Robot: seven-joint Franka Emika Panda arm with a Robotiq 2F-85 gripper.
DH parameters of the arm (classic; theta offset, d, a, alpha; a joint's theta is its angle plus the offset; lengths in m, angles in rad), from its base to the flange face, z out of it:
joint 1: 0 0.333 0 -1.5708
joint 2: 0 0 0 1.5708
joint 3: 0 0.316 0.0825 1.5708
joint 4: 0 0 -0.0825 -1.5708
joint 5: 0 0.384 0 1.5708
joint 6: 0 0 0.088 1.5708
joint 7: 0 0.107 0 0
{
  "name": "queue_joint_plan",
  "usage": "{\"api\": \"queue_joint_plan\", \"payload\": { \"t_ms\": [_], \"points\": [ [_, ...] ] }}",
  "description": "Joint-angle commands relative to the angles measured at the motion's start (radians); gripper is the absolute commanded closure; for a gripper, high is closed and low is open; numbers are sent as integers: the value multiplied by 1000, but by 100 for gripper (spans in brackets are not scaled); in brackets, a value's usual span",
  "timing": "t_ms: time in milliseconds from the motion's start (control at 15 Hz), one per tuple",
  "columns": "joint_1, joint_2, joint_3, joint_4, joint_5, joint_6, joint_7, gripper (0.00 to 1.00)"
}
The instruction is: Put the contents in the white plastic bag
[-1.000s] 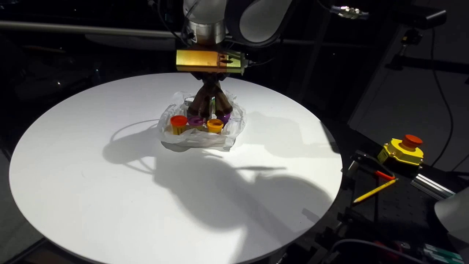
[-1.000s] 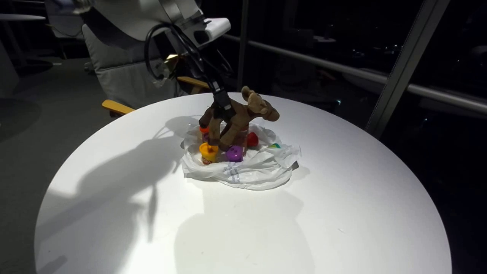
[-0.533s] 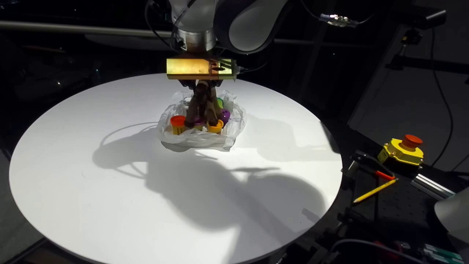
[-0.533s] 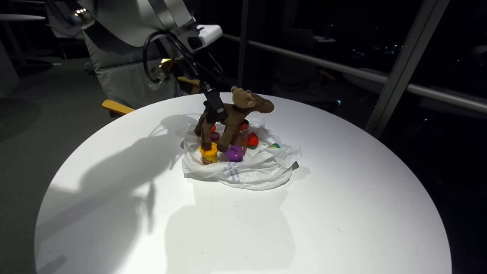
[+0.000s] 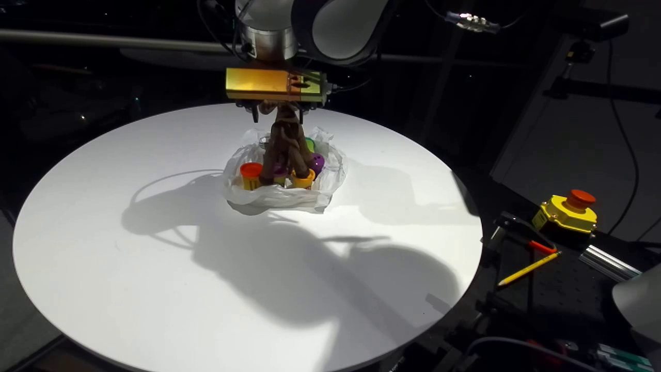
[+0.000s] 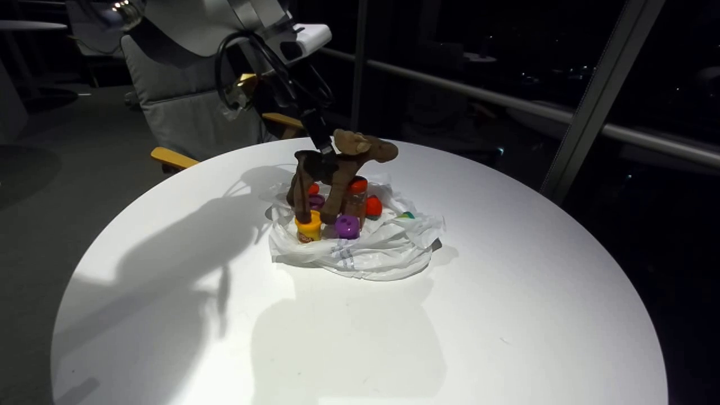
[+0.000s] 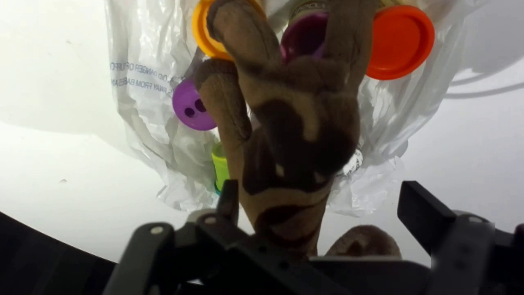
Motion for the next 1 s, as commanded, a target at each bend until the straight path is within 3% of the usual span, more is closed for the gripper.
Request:
{"api": "queue_joint_plan", "payload": {
  "t_ms": [0,333,933],
  "points": [
    [11,-82,-22,-9,0,-34,28,0],
    [-1,-245,-39,-55,-40,-107,71,0],
    [-105,-601,88,-286,46,-266,-195,0]
  ]
}}
